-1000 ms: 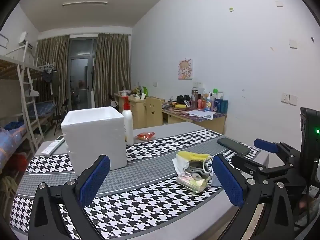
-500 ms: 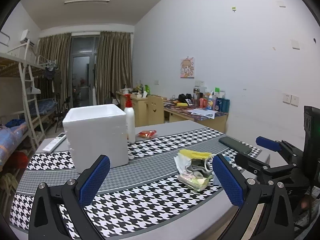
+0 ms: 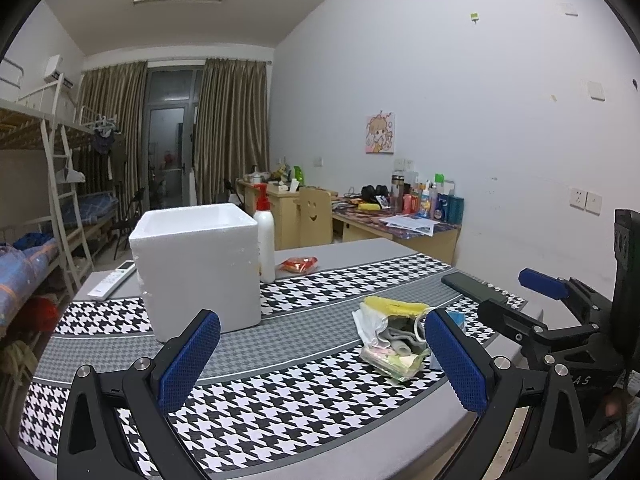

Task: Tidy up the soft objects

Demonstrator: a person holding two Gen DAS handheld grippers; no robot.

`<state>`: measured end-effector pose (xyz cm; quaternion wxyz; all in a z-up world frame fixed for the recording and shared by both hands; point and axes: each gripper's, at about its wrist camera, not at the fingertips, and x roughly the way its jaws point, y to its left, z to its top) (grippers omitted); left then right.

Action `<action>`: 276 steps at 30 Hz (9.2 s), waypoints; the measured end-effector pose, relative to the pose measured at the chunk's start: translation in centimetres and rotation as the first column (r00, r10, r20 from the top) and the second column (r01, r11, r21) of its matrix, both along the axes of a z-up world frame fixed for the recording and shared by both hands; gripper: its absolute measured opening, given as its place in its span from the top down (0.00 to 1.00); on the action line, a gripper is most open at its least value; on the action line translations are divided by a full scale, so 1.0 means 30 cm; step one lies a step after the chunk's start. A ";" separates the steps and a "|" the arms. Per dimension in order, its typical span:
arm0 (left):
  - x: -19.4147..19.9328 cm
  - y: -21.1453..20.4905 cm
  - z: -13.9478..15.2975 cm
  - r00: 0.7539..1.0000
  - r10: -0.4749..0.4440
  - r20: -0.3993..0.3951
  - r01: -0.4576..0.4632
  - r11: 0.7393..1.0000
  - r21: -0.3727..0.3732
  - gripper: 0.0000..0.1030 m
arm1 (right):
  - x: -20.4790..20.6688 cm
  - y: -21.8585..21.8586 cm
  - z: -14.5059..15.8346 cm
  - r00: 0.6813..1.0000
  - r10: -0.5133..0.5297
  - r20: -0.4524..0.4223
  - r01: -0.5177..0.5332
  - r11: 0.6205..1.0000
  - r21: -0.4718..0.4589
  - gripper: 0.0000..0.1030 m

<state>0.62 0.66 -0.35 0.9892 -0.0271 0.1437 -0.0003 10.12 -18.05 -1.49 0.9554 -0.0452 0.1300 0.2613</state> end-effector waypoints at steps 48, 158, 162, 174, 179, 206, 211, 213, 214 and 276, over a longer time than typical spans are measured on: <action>0.231 -0.045 -0.090 0.988 -0.029 -0.154 0.026 0.999 -0.021 0.01 | 0.142 -0.051 -0.055 0.994 -0.064 -0.090 0.061 0.998 -0.031 0.01; 0.515 -0.143 0.004 0.964 -0.182 -0.192 0.169 0.982 -0.082 0.89 | 0.308 -0.180 -0.136 0.961 0.027 -0.275 -0.021 0.999 0.026 0.92; 0.479 -0.128 0.019 0.970 -0.168 -0.175 0.157 0.985 -0.075 0.89 | 0.299 -0.169 -0.113 0.967 0.025 -0.254 -0.018 0.999 0.031 0.92; 0.405 -0.079 0.052 0.983 -0.123 -0.137 0.117 0.992 -0.050 0.89 | 0.295 -0.137 -0.064 0.975 0.040 -0.220 -0.032 0.999 0.042 0.92; 0.400 -0.063 0.053 0.984 -0.116 -0.132 0.109 0.992 -0.056 0.89 | 0.284 -0.118 -0.049 0.977 0.054 -0.207 -0.046 0.998 0.044 0.92; 0.414 -0.081 0.027 0.981 -0.148 -0.124 0.146 0.989 -0.031 0.89 | 0.289 -0.116 -0.076 0.973 0.055 -0.223 -0.047 0.998 0.043 0.92; 0.419 -0.093 0.049 0.978 -0.171 -0.122 0.169 0.985 -0.027 0.89 | 0.288 -0.116 -0.076 0.973 0.057 -0.225 -0.048 0.998 0.045 0.92; 0.423 -0.094 0.044 0.976 -0.176 -0.125 0.172 0.984 -0.037 0.89 | 0.290 -0.117 -0.075 0.973 0.057 -0.225 -0.047 0.998 0.048 0.92; 0.429 -0.099 0.036 0.975 -0.177 -0.136 0.175 0.984 -0.029 0.89 | 0.289 -0.118 -0.076 0.972 0.057 -0.226 -0.047 0.998 0.048 0.92; 0.529 -0.054 -0.324 0.856 -0.089 -0.509 0.098 0.995 -0.008 0.84 | 0.319 -0.075 -0.144 0.954 0.068 -0.293 -0.069 0.998 0.007 0.92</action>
